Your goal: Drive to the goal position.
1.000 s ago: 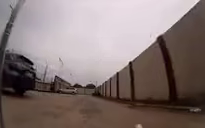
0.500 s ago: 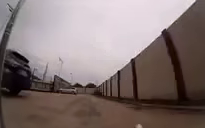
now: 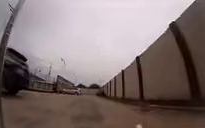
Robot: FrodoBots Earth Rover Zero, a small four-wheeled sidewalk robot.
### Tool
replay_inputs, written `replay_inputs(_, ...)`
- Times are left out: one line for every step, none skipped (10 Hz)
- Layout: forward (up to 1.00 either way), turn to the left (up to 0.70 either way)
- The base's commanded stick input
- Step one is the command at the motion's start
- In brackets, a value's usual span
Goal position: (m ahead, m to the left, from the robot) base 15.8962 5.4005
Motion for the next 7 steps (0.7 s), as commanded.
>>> replay_inputs(0.98, 0.04)
replay_inputs(0.98, 0.04)
replay_inputs(0.98, 0.04)
replay_inputs(0.98, 0.04)
replay_inputs(0.98, 0.04)
replay_inputs(0.98, 0.04)
replay_inputs(0.98, 0.04)
